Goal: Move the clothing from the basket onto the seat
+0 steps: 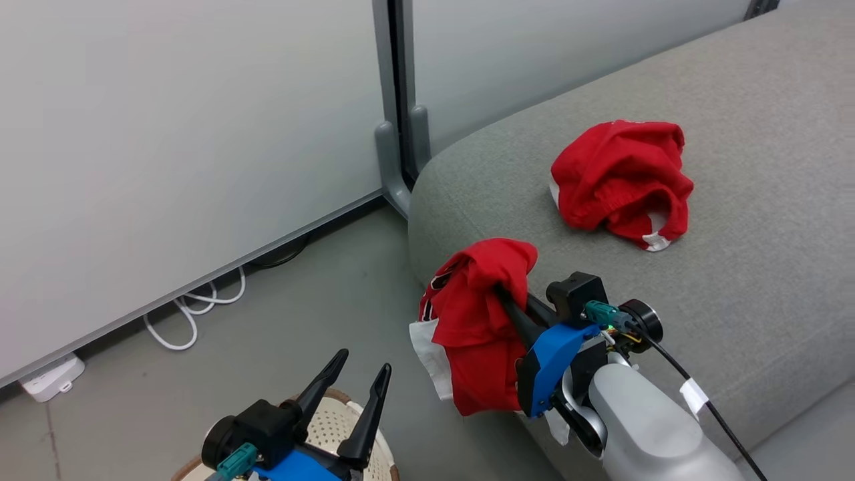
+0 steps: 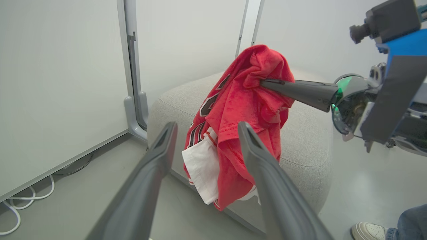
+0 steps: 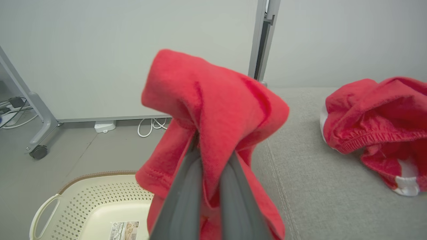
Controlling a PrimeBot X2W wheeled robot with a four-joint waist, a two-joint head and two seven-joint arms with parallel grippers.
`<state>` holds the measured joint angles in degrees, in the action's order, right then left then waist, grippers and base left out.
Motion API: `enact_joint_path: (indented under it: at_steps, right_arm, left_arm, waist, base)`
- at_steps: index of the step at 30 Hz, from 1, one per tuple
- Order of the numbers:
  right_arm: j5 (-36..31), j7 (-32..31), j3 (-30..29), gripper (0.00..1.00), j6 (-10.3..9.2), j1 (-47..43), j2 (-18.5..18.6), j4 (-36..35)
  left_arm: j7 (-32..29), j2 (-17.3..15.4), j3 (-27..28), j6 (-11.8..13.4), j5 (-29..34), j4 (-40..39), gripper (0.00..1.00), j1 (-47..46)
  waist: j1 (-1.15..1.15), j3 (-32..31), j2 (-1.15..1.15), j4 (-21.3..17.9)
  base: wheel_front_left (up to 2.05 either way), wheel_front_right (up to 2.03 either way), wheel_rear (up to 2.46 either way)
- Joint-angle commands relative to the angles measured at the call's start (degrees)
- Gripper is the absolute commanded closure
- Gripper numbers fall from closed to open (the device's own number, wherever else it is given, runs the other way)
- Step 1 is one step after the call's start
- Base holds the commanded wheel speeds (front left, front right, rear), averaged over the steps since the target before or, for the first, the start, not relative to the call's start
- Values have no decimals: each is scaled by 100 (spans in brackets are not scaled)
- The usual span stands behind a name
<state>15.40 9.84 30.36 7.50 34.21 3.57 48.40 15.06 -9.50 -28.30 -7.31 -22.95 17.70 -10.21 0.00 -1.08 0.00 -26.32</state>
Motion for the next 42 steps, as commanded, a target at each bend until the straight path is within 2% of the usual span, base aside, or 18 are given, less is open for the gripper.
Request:
enact_joint_path:
  at_steps: [1,19,24,32,38,42]
  right_arm:
    - [-7,-7,-11,100,-2,-28,-7,-31]
    - [-45,0,-302,100,-2,-161,5,-168]
    - [119,-7,-594,100,-2,126,38,-240]
    - [110,-230,-1529,100,-2,1596,614,-380]
    - [10,-491,-2384,100,-2,2830,1413,-460]
    - [-133,-422,-3090,100,-2,3320,1932,-437]
  left_arm:
    - [17,-22,-2,-21,32,1,0,-47]
    - [17,-78,-157,-21,-2,72,0,-231]
    - [17,-150,-118,-22,64,13,0,-253]
    - [17,-422,-301,-22,192,-149,0,-644]
    - [-92,-682,-555,-22,243,-405,0,-1172]
    - [-207,-868,-667,-22,309,-665,0,-1559]
  waist:
    - [0,40,0,-204]
    - [0,182,0,-384]
    - [0,343,0,-354]
    - [0,1128,0,-55]
    - [0,1966,0,337]
    - [0,2528,0,589]
  base:
    - [0,0,0]
    - [0,0,0]
    - [0,0,0]
    - [0,0,0]
    - [0,0,0]
    - [0,0,0]
